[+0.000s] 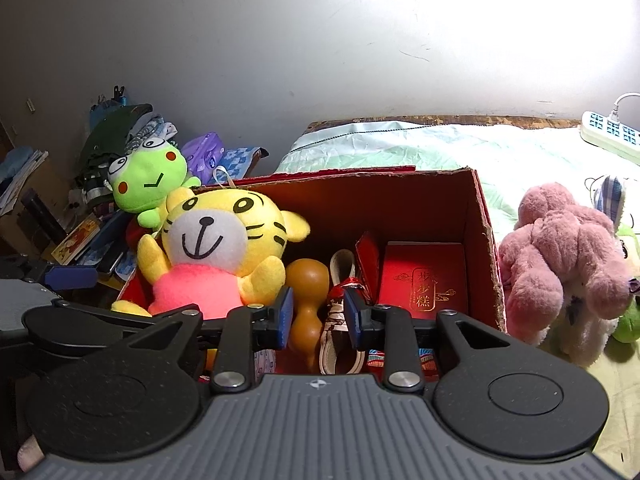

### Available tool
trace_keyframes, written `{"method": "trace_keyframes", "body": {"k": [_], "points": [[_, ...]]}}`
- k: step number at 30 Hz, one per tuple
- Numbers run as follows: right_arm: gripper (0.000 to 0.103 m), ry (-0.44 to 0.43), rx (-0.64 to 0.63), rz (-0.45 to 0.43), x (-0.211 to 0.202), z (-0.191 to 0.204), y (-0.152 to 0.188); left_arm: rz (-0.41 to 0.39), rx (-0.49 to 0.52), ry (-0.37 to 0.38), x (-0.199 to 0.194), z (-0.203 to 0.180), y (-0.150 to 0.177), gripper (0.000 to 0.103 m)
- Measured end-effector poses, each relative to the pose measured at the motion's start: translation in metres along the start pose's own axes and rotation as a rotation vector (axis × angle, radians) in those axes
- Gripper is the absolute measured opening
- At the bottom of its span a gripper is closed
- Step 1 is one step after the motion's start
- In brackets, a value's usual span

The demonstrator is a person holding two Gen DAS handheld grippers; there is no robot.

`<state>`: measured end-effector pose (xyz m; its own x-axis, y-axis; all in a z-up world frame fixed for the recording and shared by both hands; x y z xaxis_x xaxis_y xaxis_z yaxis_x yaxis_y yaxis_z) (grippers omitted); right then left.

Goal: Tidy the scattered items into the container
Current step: 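Lower the tiger plush into the red box and open the right gripper, then withdraw the right tool from the box toward the green bean plush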

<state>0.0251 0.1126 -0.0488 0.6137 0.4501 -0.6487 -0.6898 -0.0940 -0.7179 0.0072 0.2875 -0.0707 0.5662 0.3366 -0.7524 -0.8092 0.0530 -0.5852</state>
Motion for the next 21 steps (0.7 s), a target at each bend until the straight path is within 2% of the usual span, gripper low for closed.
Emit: {"method": "trace_keyframes", "body": {"k": [8, 21], "points": [[0.030, 0.008, -0.004, -0.019, -0.014, -0.001, 0.006, -0.001, 0.007, -0.013, -0.008, -0.006, 0.004, 0.101], [0.030, -0.048, -0.029, -0.002, -0.040, -0.021, 0.014, -0.002, -0.028, -0.013, -0.037, -0.037, 0.006, 0.102]]}}
Point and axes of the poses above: each gripper's, at about its wrist camera, not at the fingertips, and x roughly the way its jaws point, z to its left, y to its underside, the point moved 7 cm from there along x, roughly the way its jaws point
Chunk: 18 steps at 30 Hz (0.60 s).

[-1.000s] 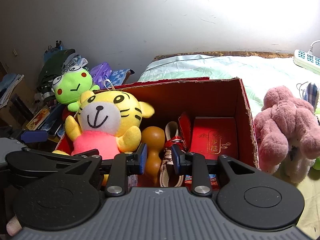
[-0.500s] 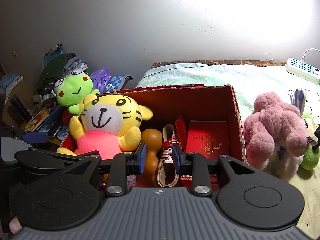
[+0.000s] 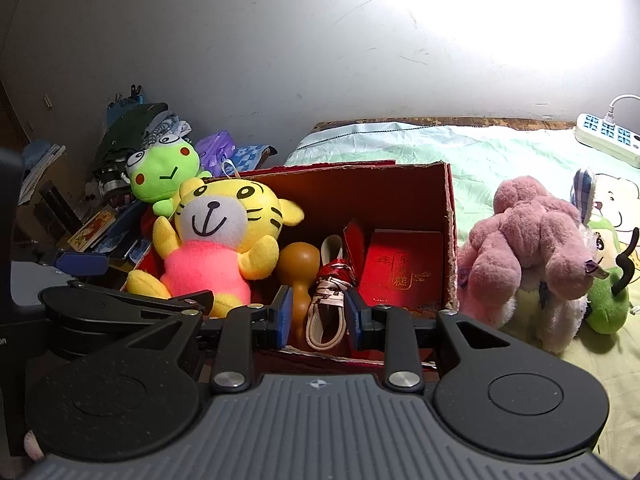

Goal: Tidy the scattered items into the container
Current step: 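Withdraw the right tool from the box toward the green bean plush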

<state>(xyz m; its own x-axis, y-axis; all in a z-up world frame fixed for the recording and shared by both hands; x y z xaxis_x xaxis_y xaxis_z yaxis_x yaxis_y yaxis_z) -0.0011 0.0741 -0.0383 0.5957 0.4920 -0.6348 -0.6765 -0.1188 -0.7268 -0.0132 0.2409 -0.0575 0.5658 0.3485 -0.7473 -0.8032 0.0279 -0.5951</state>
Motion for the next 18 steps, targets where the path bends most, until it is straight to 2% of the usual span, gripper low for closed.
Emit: {"method": "trace_keyframes", "body": {"k": [10, 18], "points": [[0.030, 0.021, 0.027, -0.006, -0.040, -0.064, 0.002, -0.027, 0.018, 0.050, -0.030, -0.068, -0.013, 0.102], [0.030, 0.073, 0.088, -0.005, -0.063, -0.132, 0.009, -0.055, 0.082, 0.117, -0.049, -0.137, -0.023, 0.102]]}}
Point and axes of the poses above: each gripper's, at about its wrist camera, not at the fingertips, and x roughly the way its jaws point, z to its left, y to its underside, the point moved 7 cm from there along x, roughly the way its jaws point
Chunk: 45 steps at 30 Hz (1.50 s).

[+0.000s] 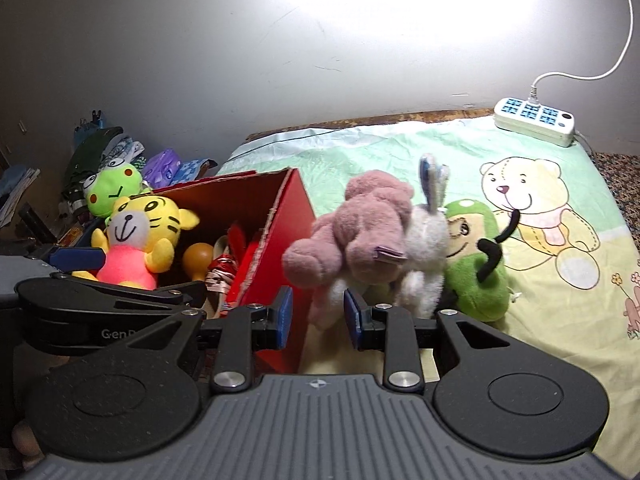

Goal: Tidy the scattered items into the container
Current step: 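Withdraw the right tool from the box toward the green bean plush, then grasp the green bean plush with the right gripper and lift it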

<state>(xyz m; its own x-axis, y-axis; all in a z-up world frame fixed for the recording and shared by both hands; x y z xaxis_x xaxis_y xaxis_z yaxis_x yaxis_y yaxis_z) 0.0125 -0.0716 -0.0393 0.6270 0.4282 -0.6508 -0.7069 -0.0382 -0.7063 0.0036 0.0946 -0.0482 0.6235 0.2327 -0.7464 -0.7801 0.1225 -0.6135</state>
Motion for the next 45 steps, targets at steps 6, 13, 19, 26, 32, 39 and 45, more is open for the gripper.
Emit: {"method": "trace_keyframes", "body": {"k": [6, 13, 19, 26, 32, 39, 45], "points": [[0.030, 0.048, 0.066, 0.012, -0.008, -0.056, 0.006, -0.019, 0.077, 0.074, -0.005, -0.055, -0.005, 0.102], [0.030, 0.086, 0.164, 0.037, -0.005, -0.114, 0.010, -0.027, 0.140, 0.200, -0.001, -0.111, -0.005, 0.102], [0.030, 0.047, 0.225, 0.070, 0.009, -0.151, 0.009, -0.008, 0.144, 0.367, 0.018, -0.158, 0.001, 0.101], [0.035, -0.069, 0.192, 0.150, 0.042, -0.164, -0.002, 0.010, 0.157, 0.505, 0.050, -0.199, 0.007, 0.101], [0.044, -0.123, 0.070, 0.178, 0.062, -0.155, -0.009, 0.021, 0.206, 0.548, 0.066, -0.219, 0.010, 0.101], [0.044, -0.161, 0.087, 0.218, 0.095, -0.155, -0.014, 0.053, 0.185, 0.564, 0.088, -0.211, 0.002, 0.100], [0.042, -0.208, 0.113, 0.241, 0.102, -0.156, -0.012, 0.063, 0.181, 0.575, 0.096, -0.213, 0.002, 0.100]]}}
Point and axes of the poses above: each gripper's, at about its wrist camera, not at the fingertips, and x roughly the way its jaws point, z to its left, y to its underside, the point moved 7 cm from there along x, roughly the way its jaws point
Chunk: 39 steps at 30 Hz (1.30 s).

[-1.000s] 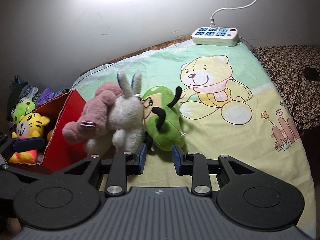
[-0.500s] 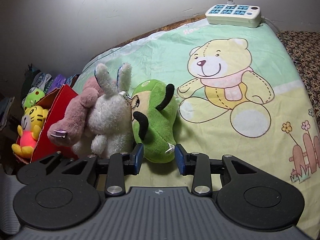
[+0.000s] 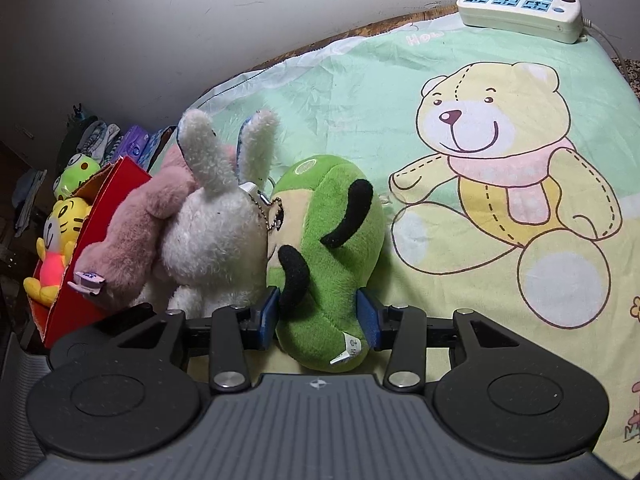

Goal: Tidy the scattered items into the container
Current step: 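Grasp the green bean plush with the right gripper and lift it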

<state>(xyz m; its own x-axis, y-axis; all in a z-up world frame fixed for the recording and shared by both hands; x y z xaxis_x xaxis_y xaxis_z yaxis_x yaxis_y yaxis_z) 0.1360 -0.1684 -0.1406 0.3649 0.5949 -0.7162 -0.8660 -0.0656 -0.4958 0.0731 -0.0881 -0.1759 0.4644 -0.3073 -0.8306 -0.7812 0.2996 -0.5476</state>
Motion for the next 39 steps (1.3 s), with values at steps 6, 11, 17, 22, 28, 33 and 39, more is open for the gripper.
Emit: {"method": "trace_keyframes", "body": {"k": [6, 11, 17, 22, 28, 33, 39], "points": [[0.038, -0.013, 0.079, 0.007, -0.013, -0.005, 0.012, -0.010, 0.035, 0.014, -0.008, -0.007, 0.003, 0.100], [0.038, -0.005, 0.125, 0.032, -0.034, -0.012, 0.035, -0.015, 0.048, 0.073, -0.021, -0.018, 0.013, 0.100], [0.038, 0.017, 0.177, 0.041, -0.063, -0.017, 0.069, 0.004, 0.089, 0.143, -0.033, -0.042, 0.035, 0.100], [0.039, 0.028, 0.218, 0.039, -0.082, -0.018, 0.094, -0.007, 0.123, 0.207, -0.043, -0.058, 0.042, 0.101], [0.044, 0.033, 0.292, 0.023, -0.090, -0.024, 0.110, -0.002, 0.091, 0.235, -0.037, -0.060, 0.040, 0.101], [0.047, 0.037, 0.328, -0.034, -0.100, -0.032, 0.101, 0.015, 0.002, 0.270, -0.026, -0.049, 0.034, 0.101], [0.058, 0.027, 0.370, -0.054, -0.088, -0.040, 0.083, 0.039, -0.062, 0.287, -0.009, -0.042, 0.023, 0.100]]}}
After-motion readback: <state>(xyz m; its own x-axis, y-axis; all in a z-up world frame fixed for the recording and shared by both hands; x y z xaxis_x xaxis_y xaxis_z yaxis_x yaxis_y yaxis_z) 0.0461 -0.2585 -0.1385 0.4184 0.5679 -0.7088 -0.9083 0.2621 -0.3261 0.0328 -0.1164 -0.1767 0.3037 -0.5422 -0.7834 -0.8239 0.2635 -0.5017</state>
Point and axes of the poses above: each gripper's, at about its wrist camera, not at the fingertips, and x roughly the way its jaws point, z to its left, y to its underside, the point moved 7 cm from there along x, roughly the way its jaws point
